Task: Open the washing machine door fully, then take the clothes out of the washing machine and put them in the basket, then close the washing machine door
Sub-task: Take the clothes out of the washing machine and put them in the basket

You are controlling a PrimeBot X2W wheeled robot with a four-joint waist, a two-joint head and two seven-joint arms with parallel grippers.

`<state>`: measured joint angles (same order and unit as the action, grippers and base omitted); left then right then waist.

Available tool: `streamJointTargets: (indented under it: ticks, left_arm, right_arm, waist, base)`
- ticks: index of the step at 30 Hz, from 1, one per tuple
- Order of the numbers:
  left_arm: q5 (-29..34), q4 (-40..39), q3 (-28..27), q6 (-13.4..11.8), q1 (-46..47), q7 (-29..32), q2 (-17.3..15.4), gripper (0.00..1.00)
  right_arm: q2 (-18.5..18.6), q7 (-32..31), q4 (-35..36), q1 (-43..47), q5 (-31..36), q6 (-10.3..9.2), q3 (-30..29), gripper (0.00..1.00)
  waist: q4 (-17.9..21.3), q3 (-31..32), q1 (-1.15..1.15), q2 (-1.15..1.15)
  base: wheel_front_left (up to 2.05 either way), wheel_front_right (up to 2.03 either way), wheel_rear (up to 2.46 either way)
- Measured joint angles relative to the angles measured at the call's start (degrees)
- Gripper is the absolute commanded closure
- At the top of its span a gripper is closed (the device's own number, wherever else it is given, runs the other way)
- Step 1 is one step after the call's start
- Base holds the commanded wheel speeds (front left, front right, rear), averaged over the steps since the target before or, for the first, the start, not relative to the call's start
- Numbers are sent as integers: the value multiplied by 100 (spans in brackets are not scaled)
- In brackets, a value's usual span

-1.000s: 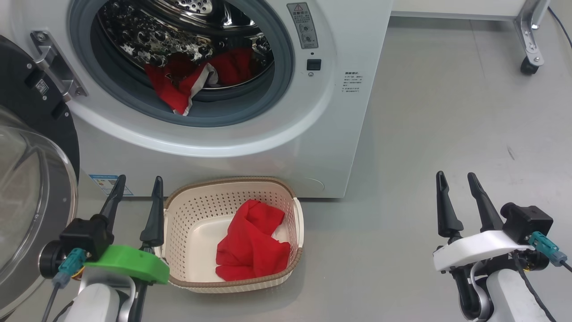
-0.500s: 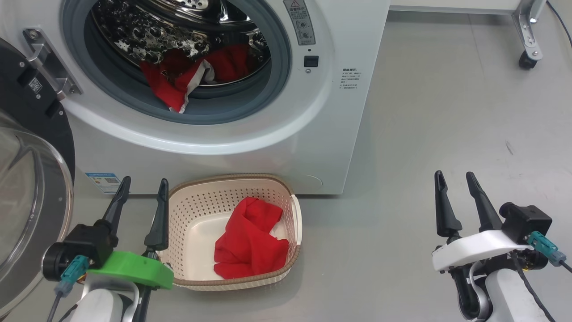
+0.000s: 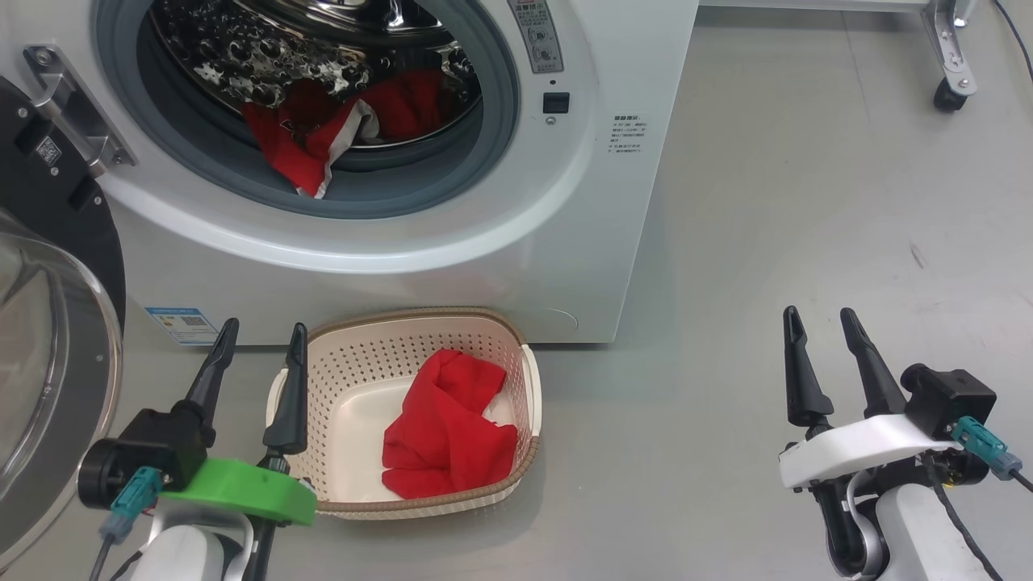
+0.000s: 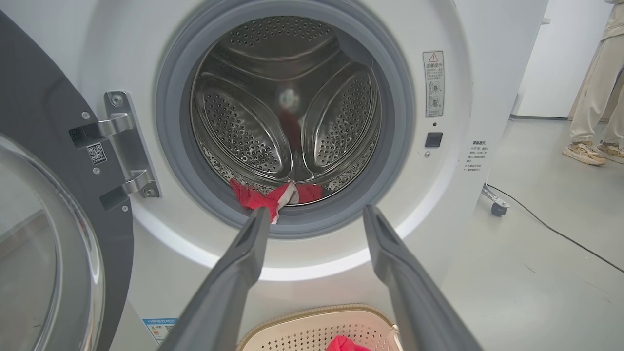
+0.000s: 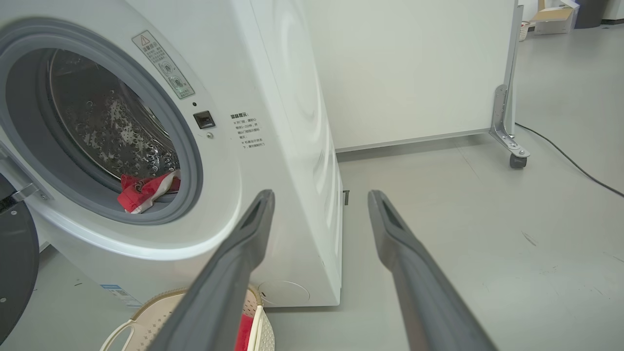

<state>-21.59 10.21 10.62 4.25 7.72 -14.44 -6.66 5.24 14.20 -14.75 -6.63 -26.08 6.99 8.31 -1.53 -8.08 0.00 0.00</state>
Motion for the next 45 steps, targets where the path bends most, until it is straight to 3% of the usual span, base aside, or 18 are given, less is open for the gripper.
streamJointTargets:
  ticks: [24,34,45]
  left_arm:
    - [60,-337,-110,1,4,0,-14,0]
    - [101,-361,-249,1,391,175,-219,0]
    - [160,-402,-528,-35,1553,756,-648,0]
  right_arm:
    - [-1,0,202,-154,1,0,118,0]
    - [-75,0,318,-376,-3,0,180,0]
    - [-151,0,447,-629,-100,0,192,0]
  waist:
    - [210,-705,0,0]
    - [623,-1203,0,0]
    - [1130,-1883,0,0]
  base:
    - [0,0,0]
    - [0,0,0]
    - [0,0,0]
